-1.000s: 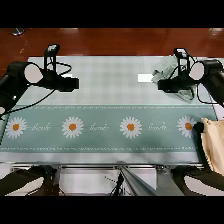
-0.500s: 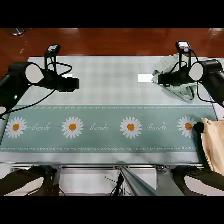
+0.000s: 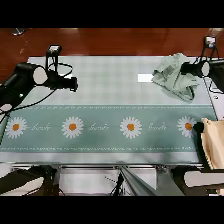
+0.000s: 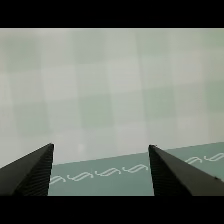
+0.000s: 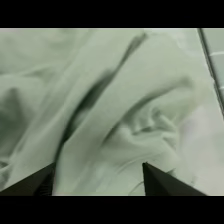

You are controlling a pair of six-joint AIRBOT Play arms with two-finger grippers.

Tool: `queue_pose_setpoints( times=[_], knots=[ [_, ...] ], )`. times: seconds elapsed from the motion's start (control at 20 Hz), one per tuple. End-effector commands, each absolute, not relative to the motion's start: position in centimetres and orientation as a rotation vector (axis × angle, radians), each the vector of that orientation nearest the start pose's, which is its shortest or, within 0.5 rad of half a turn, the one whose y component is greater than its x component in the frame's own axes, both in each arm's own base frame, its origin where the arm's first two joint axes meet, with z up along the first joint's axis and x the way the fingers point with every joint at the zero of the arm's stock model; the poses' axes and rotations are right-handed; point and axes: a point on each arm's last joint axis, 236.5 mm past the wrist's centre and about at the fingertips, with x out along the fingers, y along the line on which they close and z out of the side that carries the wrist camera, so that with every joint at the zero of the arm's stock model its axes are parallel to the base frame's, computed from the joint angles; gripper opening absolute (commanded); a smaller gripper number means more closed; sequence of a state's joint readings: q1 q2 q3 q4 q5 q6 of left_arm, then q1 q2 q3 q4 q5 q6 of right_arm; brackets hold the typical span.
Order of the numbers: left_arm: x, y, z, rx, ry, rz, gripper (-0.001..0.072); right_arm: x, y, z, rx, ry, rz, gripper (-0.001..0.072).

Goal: Fold the shirts.

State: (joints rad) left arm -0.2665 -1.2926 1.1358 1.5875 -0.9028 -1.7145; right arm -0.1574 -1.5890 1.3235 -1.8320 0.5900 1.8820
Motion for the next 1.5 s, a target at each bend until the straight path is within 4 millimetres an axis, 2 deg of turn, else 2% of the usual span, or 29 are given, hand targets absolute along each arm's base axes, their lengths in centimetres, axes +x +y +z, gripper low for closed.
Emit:
queue_pose_setpoints(
  times=[0.0, 0.1, 0.2, 0.25, 0.3, 0.4, 0.5, 0.55, 0.6, 0.65, 0.7, 0.8, 0.85, 0.95, 1.05, 1.15, 1.25, 1.3, 1.35, 1.45],
  knots=[
    [42.1, -10.5, 1.2, 0.06, 1.062, -0.146, 0.0704, 53.2, -16.8, -4.6, 0.253, 0.92, -0.411, 0.0618],
    [41.9, -10.5, 0.6, 0.062, 1.081, -0.144, 0.0703, 53.3, -17.0, -6.9, 0.281, 1.005, -0.386, 0.0618],
    [41.9, -10.5, 0.1, 0.046, 1.097, -0.131, 0.0703, 53.1, -16.0, -8.8, 0.286, 1.085, -0.334, 0.0617],
    [41.9, -10.5, -0.1, 0.03, 1.102, -0.12, 0.0703, 53.0, -15.0, -9.5, 0.294, 1.119, -0.299, 0.0594],
    [41.9, -10.5, -0.2, 0.025, 1.104, -0.117, 0.0703, 52.9, -13.9, -9.8, 0.303, 1.139, -0.263, 0.0481],
    [41.3, -9.9, -0.2, 0.047, 1.13, -0.109, 0.0702, 52.6, -11.8, -9.3, 0.311, 1.166, -0.165, 0.0022],
    [40.2, -6.8, 0.6, 0.161, 1.179, -0.065, 0.0702, 53.0, -10.8, -7.0, 0.36, 1.159, -0.122, 0.0025],
    [39.5, -4.9, 1.5, 0.164, 1.206, -0.019, 0.0702, 53.9, -10.0, -4.4, 0.398, 1.122, -0.087, 0.0025],
    [38.7, -3.4, 2.7, 0.133, 1.216, 0.017, 0.0702, 55.2, -9.2, -0.8, 0.408, 1.053, -0.037, 0.0024],
    [37.8, -2.4, 4.0, 0.094, 1.207, 0.042, 0.0702, 56.6, -8.2, 4.0, 0.4, 0.947, 0.019, 0.0024],
    [36.9, -2.4, 5.3, 0.045, 1.175, 0.036, 0.0702, 57.6, -7.1, 9.2, 0.392, 0.834, 0.063, 0.0024],
    [34.4, -4.8, 7.2, -0.063, 1.093, -0.045, 0.0702, 57.9, -4.3, 20.5, 0.357, 0.594, 0.144, 0.0024],
    [32.8, -6.7, 7.9, -0.127, 1.046, -0.108, 0.0702, 57.0, -2.9, 26.0, 0.313, 0.48, 0.17, 0.0024],
    [29.7, -10.0, 8.7, -0.222, 0.959, -0.224, 0.0702, 53.7, 0.0, 35.4, 0.213, 0.275, 0.216, 0.0023],
    [27.1, -11.8, 8.9, -0.248, 0.881, -0.301, 0.0702, 49.7, 2.6, 42.2, 0.157, 0.14, 0.264, 0.0023],
    [25.3, -12.2, 8.6, -0.237, 0.855, -0.336, 0.0702, 45.7, 5.1, 45.9, 0.108, 0.07, 0.315, 0.0023],
    [24.6, -12.2, 8.4, -0.235, 0.849, -0.346, 0.0702, 41.8, 8.0, 48.0, 0.034, 0.036, 0.386, 0.0023],
    [24.6, -12.2, 8.4, -0.235, 0.847, -0.346, 0.0702, 39.9, 9.5, 48.5, 0.013, 0.038, 0.426, 0.0023],
    [24.7, -12.3, 8.3, -0.235, 0.848, -0.345, 0.0702, 38.0, 11.1, 48.3, -0.012, 0.063, 0.476, 0.0023],
    [25.0, -12.3, 8.1, -0.236, 0.852, -0.342, 0.0702, 34.7, 13.8, 45.7, -0.058, 0.182, 0.579, 0.0023]
  ],
)
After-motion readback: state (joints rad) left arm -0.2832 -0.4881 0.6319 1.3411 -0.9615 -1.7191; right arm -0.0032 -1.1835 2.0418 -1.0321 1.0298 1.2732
